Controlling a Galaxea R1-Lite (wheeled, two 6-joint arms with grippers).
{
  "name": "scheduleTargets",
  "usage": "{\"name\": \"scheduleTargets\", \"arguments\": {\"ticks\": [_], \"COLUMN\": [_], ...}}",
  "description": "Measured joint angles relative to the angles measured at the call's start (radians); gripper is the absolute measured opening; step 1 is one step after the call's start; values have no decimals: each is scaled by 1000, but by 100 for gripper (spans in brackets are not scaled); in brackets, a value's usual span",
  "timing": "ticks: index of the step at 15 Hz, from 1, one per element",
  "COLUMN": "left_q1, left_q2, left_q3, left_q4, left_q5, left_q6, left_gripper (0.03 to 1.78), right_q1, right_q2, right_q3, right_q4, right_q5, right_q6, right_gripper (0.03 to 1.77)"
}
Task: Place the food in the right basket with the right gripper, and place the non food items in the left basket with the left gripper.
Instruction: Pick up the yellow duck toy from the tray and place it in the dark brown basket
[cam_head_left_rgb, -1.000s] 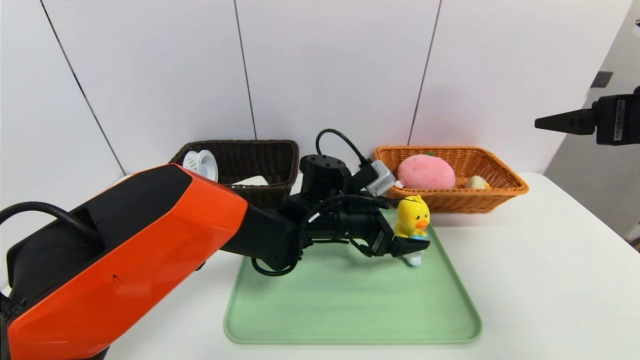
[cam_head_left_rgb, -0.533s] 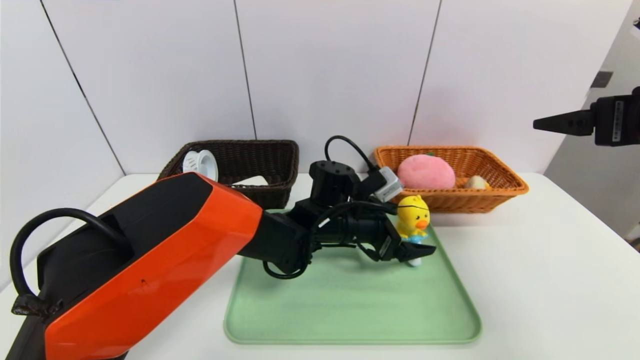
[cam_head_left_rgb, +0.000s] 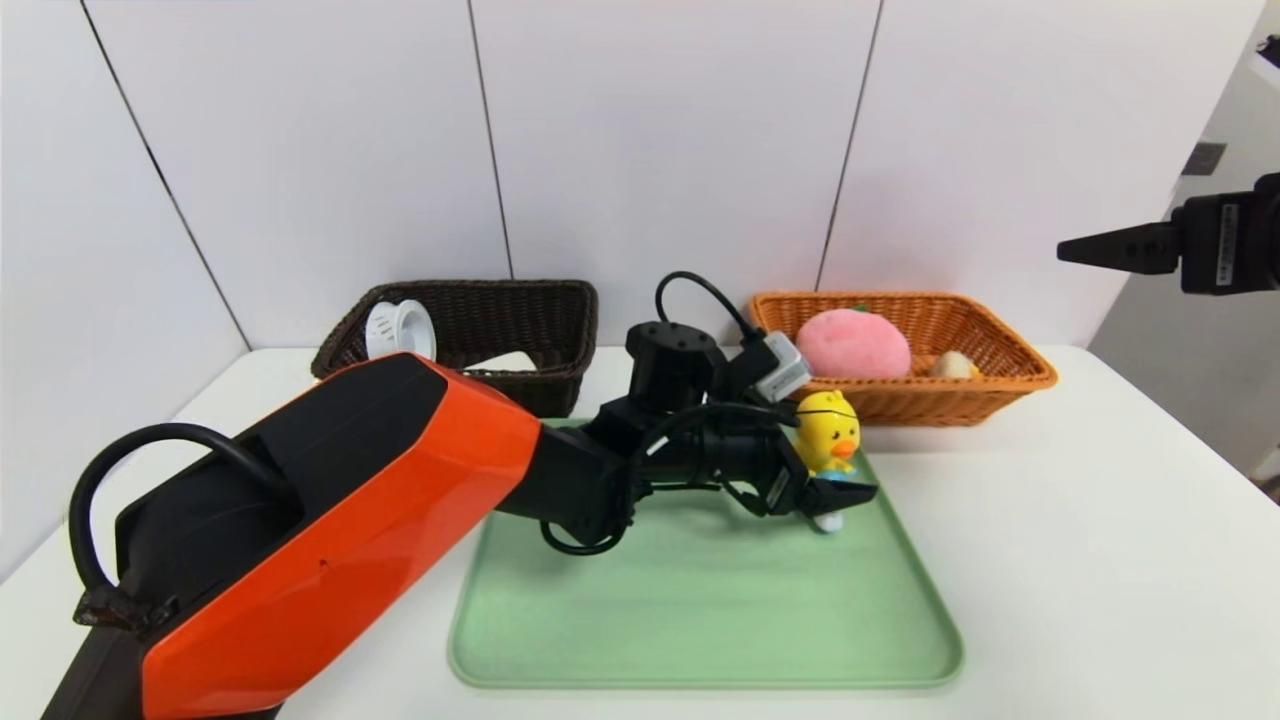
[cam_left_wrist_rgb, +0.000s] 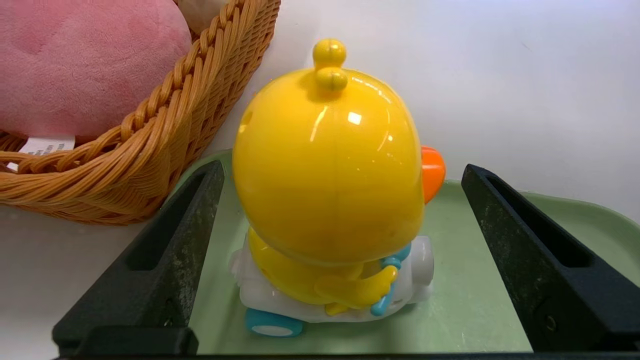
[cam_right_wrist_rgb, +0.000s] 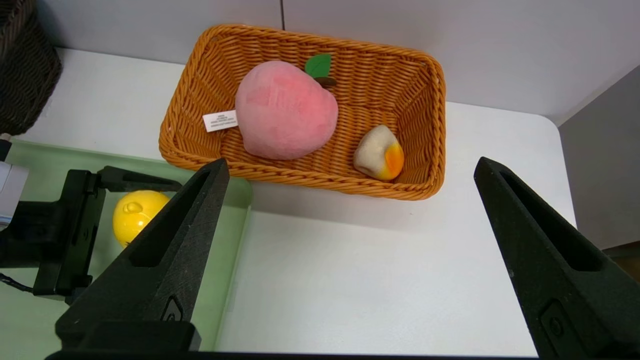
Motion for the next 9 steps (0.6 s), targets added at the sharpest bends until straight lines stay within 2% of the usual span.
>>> {"name": "scheduleTargets", "arguments": {"ticks": [9], "left_q1": [-8], "left_q2": [42], "left_q3": [-58], "left_q4": [6], "left_q5": [1], "left_q6": [-5], "left_gripper": [169], "right_q1": [14], "right_q2": [4], "right_q3": [3], "right_q4": [0], "right_q5": [-1], "right_q6": [1], "right_gripper": [169]}}
